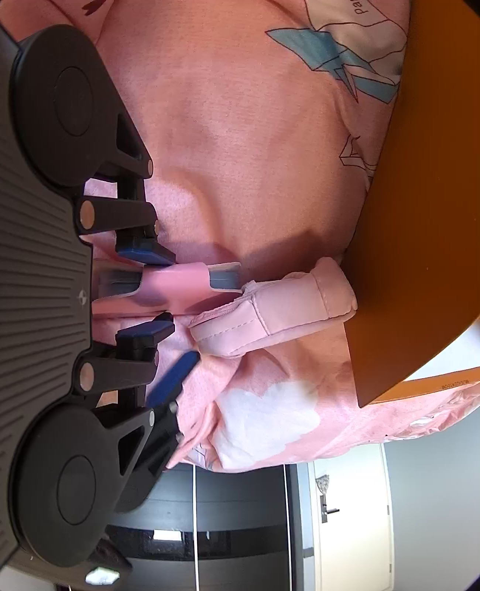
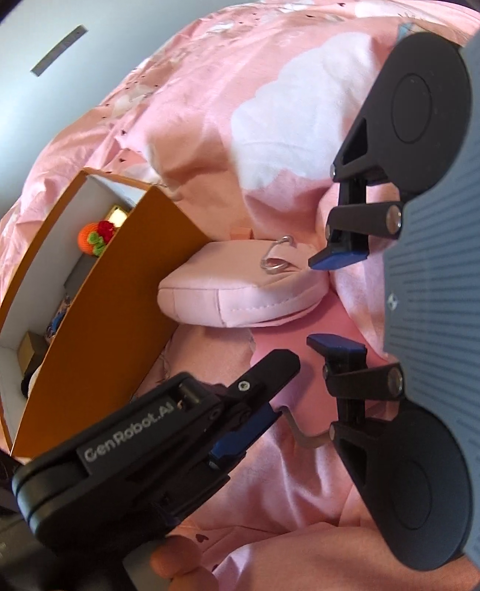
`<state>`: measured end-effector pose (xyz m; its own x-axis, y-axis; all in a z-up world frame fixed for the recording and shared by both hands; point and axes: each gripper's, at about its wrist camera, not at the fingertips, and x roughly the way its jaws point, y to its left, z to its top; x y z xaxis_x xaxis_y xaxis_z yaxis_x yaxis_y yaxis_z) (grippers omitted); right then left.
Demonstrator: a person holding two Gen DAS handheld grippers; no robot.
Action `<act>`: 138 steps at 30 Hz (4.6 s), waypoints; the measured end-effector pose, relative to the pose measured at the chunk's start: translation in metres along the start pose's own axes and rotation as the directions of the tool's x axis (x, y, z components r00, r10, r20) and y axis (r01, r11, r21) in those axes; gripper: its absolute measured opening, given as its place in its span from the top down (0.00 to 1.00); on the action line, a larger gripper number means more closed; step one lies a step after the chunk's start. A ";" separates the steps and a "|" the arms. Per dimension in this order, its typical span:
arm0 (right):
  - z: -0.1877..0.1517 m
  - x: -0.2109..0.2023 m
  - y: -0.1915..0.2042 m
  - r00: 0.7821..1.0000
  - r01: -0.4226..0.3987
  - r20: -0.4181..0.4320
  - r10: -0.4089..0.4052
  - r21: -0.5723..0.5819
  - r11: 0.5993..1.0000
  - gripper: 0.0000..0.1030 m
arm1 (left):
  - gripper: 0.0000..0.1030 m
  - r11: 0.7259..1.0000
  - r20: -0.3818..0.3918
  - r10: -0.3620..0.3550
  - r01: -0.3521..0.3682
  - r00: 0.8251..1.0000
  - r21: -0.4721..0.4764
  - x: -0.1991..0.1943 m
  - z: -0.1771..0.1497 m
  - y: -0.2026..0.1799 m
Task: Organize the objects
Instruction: 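Lift the notebook with the left tool while the right tool grasps the pink pouch, then carry the notebook and pouch over the orange box and lower them in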
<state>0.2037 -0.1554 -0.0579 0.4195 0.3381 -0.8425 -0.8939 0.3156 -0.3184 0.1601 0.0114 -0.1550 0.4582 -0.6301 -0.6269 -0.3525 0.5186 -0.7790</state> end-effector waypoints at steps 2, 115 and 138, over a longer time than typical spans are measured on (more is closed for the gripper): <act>-0.003 0.005 0.001 0.999 0.016 -0.033 -0.015 0.023 1.000 0.75 | 0.66 0.999 -0.004 -0.022 0.022 1.000 -0.025 0.001 0.001 0.002; 0.121 -0.010 -0.138 0.930 -0.186 0.360 -0.076 0.637 0.748 0.82 | 0.78 0.979 0.411 0.180 -0.121 0.893 -0.166 -0.051 0.143 -0.012; 0.127 0.010 -0.129 0.945 -0.157 0.321 -0.056 0.600 0.784 0.82 | 0.75 0.850 0.347 0.484 -0.526 0.804 0.032 -0.063 0.130 -0.043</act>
<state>0.3430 -0.0804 0.0298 0.4972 0.5866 -0.6392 -0.6721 0.7263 0.1437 0.2525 0.1035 -0.0800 0.4808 -0.0550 -0.8751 -0.5144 0.7906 -0.3323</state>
